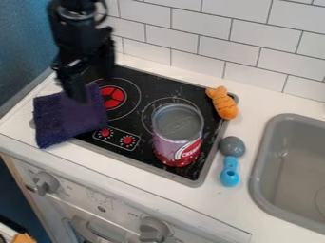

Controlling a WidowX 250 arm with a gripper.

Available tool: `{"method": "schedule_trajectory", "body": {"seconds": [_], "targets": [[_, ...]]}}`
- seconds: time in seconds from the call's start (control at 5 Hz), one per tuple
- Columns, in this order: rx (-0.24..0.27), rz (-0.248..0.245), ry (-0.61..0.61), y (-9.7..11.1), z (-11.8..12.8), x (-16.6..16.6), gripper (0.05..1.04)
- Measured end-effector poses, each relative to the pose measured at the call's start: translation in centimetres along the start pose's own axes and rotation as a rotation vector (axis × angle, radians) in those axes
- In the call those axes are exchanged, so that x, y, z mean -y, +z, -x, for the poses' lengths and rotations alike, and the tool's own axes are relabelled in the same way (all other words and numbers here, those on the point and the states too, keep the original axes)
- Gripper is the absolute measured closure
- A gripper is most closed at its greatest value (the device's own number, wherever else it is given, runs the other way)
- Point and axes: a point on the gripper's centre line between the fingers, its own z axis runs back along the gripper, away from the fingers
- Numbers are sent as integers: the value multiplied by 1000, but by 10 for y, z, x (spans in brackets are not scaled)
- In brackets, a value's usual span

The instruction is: Move the can to the upper left side of the stove

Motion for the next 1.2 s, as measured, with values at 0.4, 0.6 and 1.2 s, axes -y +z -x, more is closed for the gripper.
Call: {"method": "schedule_trajectory", "body": {"seconds": [0.4, 0.6, 1.2], "targets": [[-62, 44, -280, 10, 77, 0, 84], [-85, 71, -392, 16, 110, -7, 83], [-105, 15, -662, -9, 168, -20, 83]]}}
